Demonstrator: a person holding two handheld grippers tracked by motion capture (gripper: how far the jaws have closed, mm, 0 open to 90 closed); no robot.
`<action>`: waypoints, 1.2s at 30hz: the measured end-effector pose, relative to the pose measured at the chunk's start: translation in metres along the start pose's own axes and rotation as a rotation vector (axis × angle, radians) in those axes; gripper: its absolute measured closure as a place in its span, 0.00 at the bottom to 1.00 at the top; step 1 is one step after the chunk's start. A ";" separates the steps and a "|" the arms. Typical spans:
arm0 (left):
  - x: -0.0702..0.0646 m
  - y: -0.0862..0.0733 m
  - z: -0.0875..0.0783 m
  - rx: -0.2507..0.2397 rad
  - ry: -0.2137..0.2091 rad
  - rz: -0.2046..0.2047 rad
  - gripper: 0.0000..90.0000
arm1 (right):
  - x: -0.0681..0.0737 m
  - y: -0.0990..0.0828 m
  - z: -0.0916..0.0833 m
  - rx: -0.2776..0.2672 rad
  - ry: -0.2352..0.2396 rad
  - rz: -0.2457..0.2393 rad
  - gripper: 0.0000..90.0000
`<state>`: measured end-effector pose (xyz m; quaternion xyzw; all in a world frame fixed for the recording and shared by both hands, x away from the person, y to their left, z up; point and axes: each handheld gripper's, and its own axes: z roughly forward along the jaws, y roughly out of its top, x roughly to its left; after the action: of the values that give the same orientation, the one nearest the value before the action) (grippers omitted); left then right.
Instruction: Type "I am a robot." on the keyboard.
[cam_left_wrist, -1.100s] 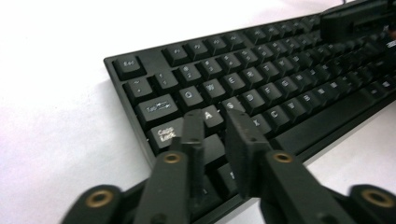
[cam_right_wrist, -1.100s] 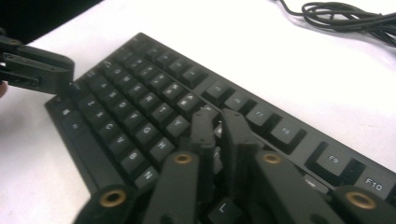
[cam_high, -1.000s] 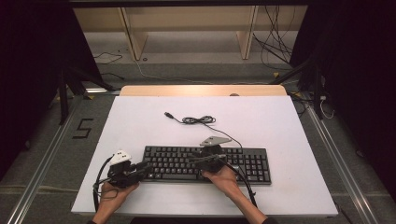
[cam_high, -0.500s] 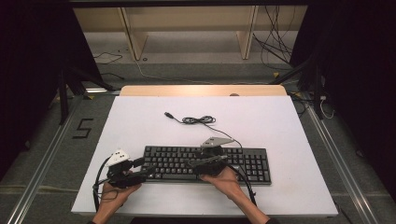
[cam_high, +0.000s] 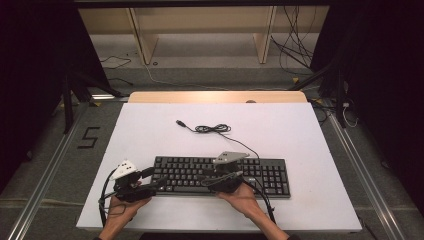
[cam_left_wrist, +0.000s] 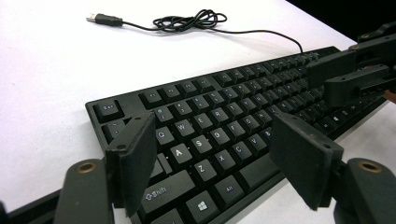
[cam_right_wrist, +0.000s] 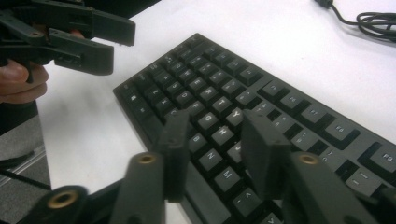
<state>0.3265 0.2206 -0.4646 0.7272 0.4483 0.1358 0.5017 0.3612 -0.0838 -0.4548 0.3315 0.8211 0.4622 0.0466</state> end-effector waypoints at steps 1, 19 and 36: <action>0.000 0.000 0.000 0.000 0.000 0.000 0.35 | 0.000 0.000 0.000 0.000 0.000 0.000 0.73; -0.002 0.000 -0.002 -0.023 -0.031 0.012 0.33 | 0.010 -0.011 0.004 0.055 0.022 -0.044 1.00; -0.007 -0.001 0.000 -0.013 -0.053 0.026 0.33 | 0.011 -0.018 0.012 0.107 0.002 -0.056 1.00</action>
<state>0.3218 0.2152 -0.4634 0.7329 0.4245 0.1261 0.5164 0.3486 -0.0751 -0.4737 0.3098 0.8537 0.4166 0.0410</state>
